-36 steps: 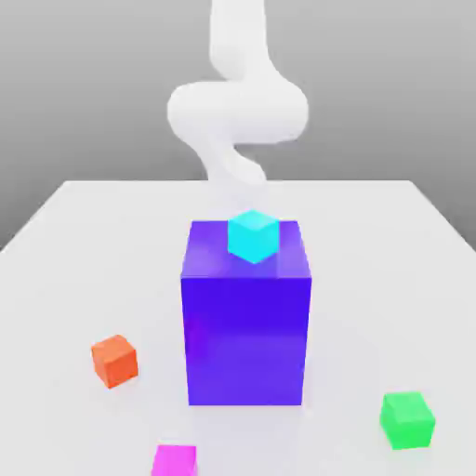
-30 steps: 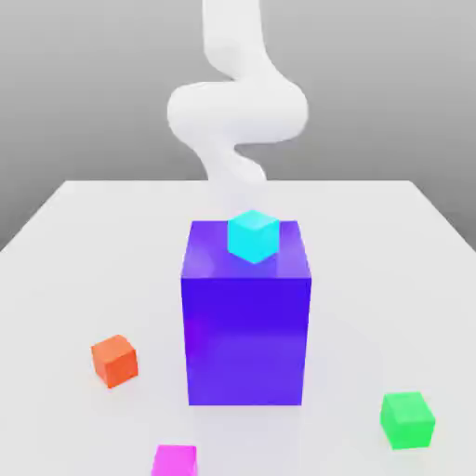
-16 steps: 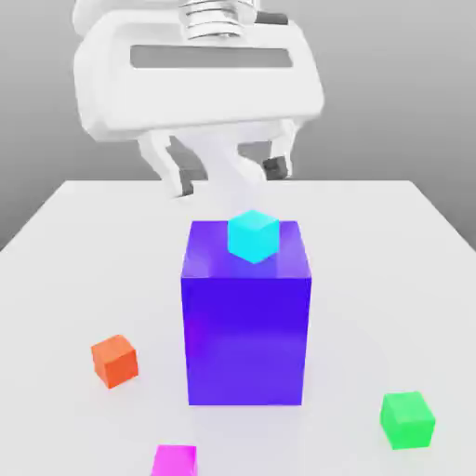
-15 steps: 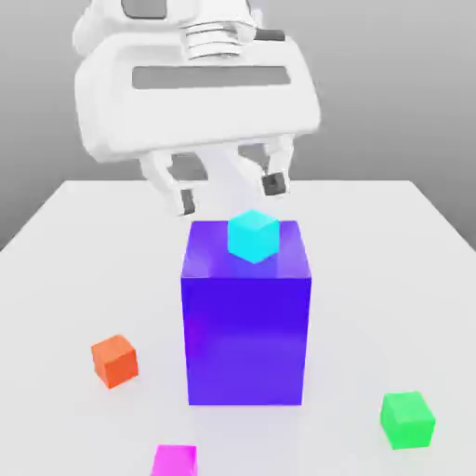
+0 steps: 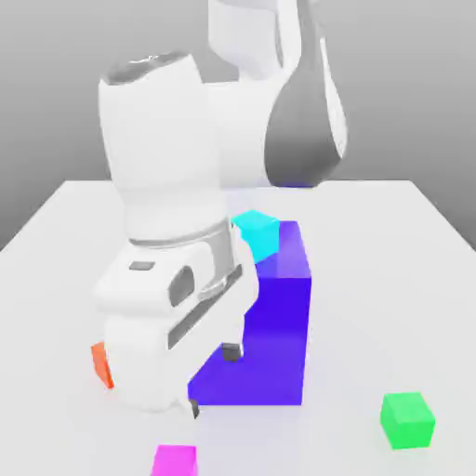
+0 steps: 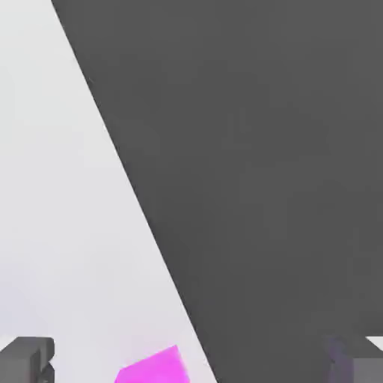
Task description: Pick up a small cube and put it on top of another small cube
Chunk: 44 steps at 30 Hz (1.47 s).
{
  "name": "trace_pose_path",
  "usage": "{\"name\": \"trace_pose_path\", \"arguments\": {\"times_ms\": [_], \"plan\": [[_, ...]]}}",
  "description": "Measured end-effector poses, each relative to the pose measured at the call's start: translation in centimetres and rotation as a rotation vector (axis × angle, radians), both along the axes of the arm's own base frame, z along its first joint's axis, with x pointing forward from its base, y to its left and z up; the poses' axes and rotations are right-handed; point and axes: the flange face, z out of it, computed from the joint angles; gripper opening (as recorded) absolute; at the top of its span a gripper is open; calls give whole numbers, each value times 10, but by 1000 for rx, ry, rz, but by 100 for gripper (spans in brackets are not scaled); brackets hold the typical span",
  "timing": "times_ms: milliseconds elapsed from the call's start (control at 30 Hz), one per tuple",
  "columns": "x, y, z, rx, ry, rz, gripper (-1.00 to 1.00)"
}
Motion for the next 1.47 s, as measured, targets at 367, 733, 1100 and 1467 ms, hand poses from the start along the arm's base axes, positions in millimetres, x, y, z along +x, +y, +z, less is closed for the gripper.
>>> {"name": "trace_pose_path", "arguments": {"times_ms": [367, 733, 1100, 1467], "plan": [[-14, -26, -108, -146, 85, 286, 0], [-16, -26, -119, -141, 101, 298, -100], [-45, 186, -37, -104, 58, 738, -100], [-97, 274, -90, -175, 27, 1095, 100]]}}
